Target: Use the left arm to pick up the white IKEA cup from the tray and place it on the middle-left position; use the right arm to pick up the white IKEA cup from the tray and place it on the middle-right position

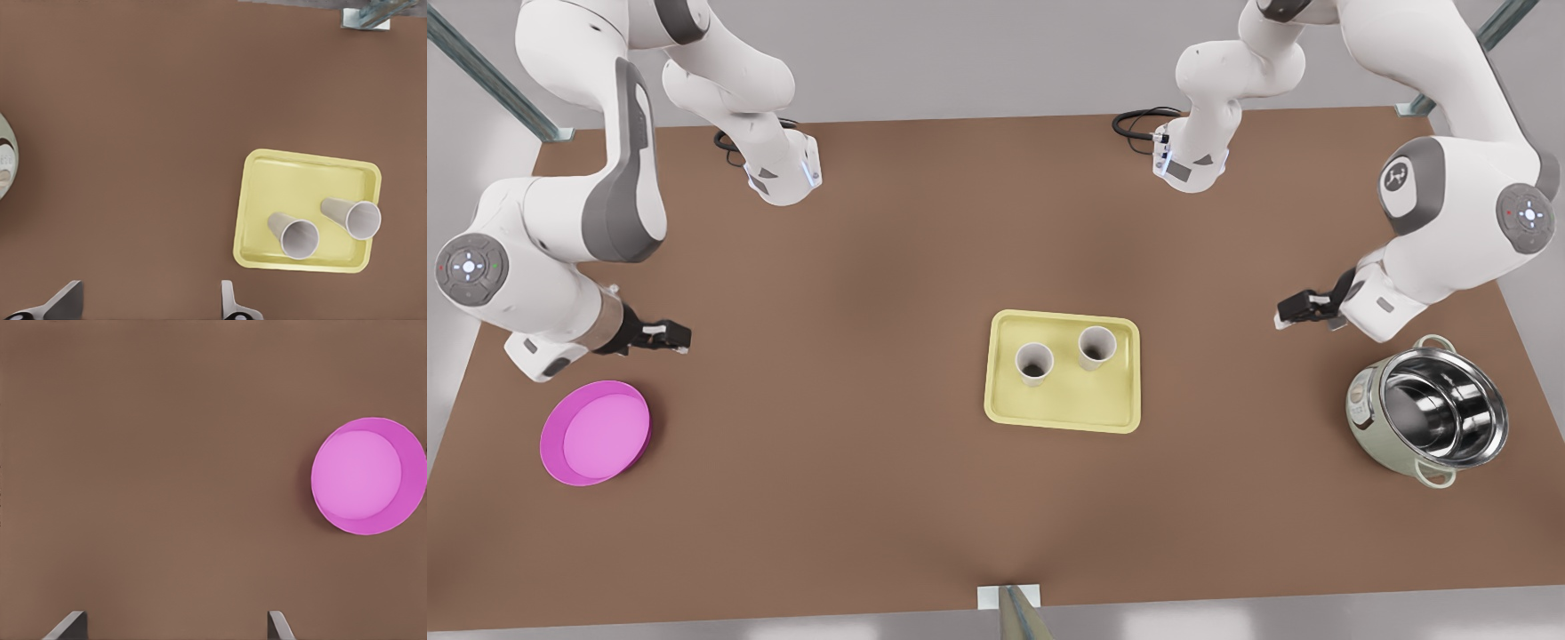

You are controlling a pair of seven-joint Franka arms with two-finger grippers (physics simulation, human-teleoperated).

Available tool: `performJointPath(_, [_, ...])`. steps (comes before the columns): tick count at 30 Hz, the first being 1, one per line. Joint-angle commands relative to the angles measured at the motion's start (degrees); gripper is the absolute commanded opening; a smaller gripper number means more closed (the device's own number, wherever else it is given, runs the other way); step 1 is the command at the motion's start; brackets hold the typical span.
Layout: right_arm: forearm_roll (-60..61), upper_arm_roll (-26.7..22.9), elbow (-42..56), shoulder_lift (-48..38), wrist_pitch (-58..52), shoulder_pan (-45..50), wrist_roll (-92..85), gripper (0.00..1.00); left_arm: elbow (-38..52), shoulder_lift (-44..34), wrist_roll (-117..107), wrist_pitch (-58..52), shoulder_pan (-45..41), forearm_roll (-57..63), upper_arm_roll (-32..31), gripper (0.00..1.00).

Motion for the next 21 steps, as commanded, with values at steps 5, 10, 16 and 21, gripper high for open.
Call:
performJointPath(5, [-0.04,0.02,0.18,2.43,5.94,3.56,0.99,1.00,-0.44,2.88,-6.64,8.51,-10.00,6.66,-0.70,1.00])
performJointPath(10, [0.13,0.02,0.18,8.50,11.03,16.38,12.06,1.00,-19.15,-1.42,-17.89,24.24,-13.69,3.14,-3.69,1.00])
performJointPath(16, [2.86,1.78,4.21,19.31,17.27,31.50,35.87,1.00,-28.92,1.74,-22.46,39.80,-15.45,4.72,-3.78,1.00])
performJointPath(21, [4.00,3.89,15.82,31.53,23.78,36.69,50.91,1.00,-28.74,4.90,-22.64,42.08,-16.50,5.60,-3.78,1.00])
